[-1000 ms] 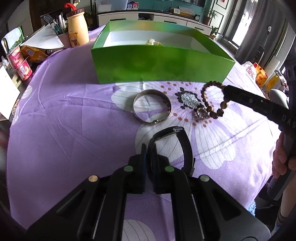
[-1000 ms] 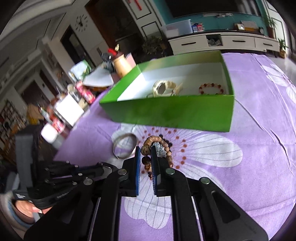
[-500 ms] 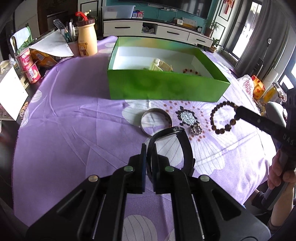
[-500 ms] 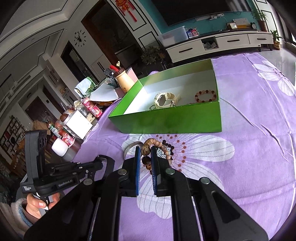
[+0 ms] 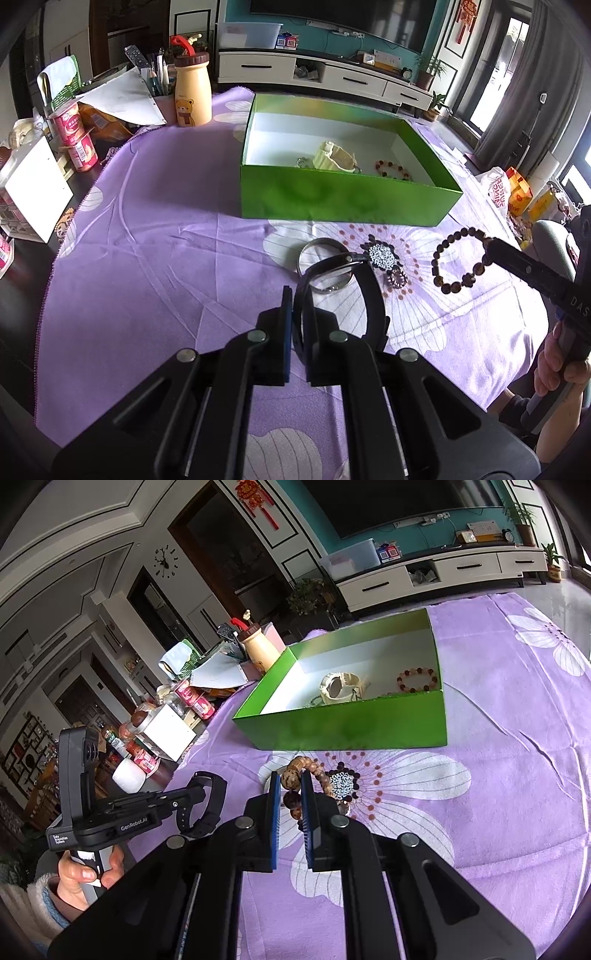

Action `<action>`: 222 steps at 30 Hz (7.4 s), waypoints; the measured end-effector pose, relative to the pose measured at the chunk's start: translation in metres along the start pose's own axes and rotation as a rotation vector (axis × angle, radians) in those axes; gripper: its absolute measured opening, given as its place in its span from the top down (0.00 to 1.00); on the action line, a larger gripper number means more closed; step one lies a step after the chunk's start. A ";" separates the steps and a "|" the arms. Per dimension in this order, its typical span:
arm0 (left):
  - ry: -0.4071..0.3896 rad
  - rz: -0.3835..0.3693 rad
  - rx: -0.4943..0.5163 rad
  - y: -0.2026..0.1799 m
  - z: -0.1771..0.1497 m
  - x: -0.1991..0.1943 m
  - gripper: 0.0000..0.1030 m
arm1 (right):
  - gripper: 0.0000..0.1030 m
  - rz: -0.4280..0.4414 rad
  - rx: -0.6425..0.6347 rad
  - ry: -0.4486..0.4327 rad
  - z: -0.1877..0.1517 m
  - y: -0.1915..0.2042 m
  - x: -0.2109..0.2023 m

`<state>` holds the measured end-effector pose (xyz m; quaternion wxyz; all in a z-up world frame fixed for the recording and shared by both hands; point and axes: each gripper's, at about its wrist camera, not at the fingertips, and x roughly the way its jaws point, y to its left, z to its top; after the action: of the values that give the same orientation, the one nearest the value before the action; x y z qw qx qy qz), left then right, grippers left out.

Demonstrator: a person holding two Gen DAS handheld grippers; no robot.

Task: Organize jewelry
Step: 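Carry the black watch with the left tool while the right carries the bead bracelet over the green box, then open the left tool to drop the black watch while the right drops the bead bracelet into the box, then move the left tool toward the silver bangle while the right moves toward the rhinestone pendant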

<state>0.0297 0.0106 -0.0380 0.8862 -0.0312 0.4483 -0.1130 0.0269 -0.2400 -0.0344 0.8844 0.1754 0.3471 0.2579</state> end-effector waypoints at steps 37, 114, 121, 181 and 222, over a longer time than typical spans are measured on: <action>-0.060 -0.011 0.032 -0.007 0.030 -0.001 0.96 | 0.90 -0.022 -0.015 -0.039 0.016 0.002 -0.005; 0.042 0.133 0.019 0.002 0.209 0.145 0.96 | 0.90 -0.113 0.037 -0.041 0.145 -0.072 0.094; 0.079 0.162 0.019 0.004 0.212 0.163 0.96 | 0.90 -0.127 0.060 -0.015 0.146 -0.082 0.105; 0.098 0.203 0.112 -0.011 0.218 0.183 0.72 | 0.81 -0.236 0.032 0.127 0.144 -0.062 0.144; 0.098 0.085 0.057 -0.003 0.007 0.071 0.02 | 0.57 -0.322 -0.196 0.240 -0.032 0.002 0.098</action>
<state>0.0753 -0.0091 -0.0893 0.8676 0.0186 0.4888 -0.0891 0.0654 -0.1779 -0.1069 0.8794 -0.0010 0.4466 0.1650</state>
